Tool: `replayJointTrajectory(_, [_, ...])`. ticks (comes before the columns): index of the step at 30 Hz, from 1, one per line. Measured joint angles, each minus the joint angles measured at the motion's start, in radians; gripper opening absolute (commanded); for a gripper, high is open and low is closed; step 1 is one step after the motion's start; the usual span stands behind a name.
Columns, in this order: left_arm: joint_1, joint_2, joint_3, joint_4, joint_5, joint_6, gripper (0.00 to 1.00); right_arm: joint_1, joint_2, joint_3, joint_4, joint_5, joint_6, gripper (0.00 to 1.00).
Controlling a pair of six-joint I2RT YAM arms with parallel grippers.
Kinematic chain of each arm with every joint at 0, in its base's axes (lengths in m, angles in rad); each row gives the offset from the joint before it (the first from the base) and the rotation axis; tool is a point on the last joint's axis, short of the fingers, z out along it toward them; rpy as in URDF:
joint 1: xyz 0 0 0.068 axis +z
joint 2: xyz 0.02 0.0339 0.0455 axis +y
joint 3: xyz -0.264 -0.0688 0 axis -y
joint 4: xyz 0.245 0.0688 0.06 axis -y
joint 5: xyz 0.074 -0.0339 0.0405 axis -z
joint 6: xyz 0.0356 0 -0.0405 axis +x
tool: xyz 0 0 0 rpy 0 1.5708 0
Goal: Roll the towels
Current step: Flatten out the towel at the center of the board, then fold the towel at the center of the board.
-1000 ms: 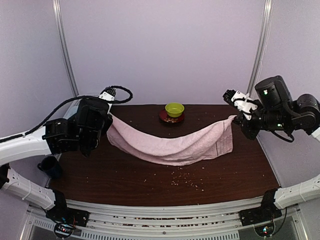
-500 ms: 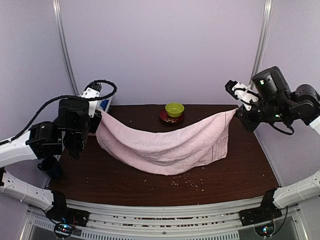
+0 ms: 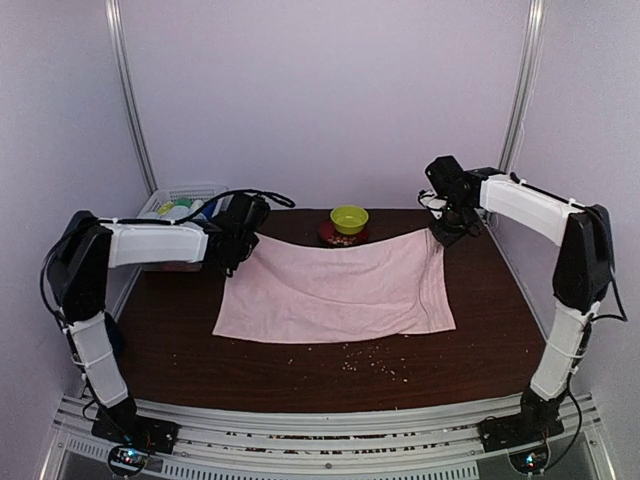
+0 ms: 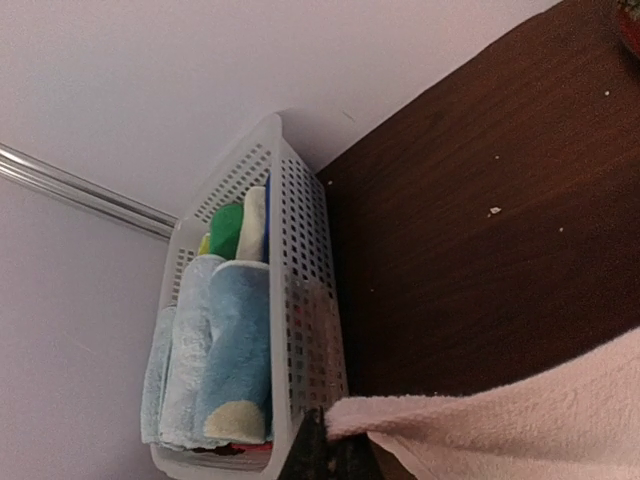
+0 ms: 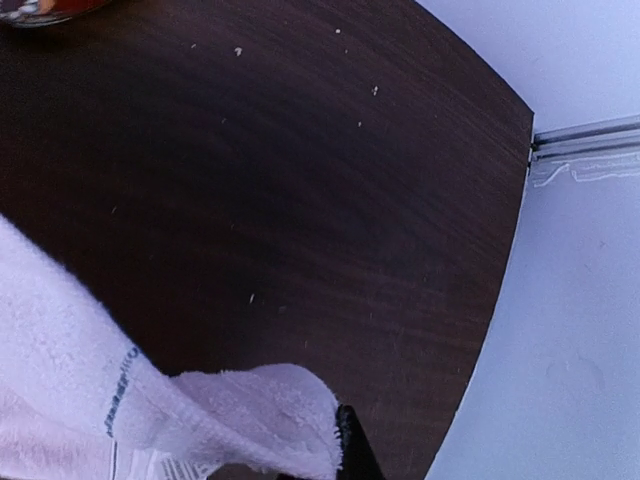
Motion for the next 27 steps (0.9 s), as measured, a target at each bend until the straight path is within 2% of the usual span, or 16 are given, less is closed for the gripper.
replayJointTrajectory(6, [0.072,0.234,0.149,0.105,0.018,0.06,0.0,-0.05,0.322,0.255,0.091,0.012,-0.02,0.0])
replayJointTrajectory(10, [0.087,0.283,0.165,0.172,0.016,0.089,0.0,-0.053,0.413,0.321,0.139,0.026,-0.033,0.0])
replayJointTrajectory(13, [0.087,0.283,0.148,0.23,0.018,0.111,0.0,-0.052,0.419,0.315,0.163,0.022,-0.043,0.0])
replayJointTrajectory(18, [0.085,0.233,0.039,0.299,0.045,0.126,0.0,-0.051,0.325,0.14,0.249,-0.003,-0.053,0.0])
replayJointTrajectory(23, [0.085,0.118,-0.092,0.302,0.082,0.129,0.0,-0.051,0.189,-0.063,0.3,-0.024,-0.056,0.0])
replayJointTrajectory(27, [0.084,0.024,-0.174,0.311,0.099,0.121,0.0,-0.051,0.103,-0.165,0.33,-0.038,-0.06,0.0])
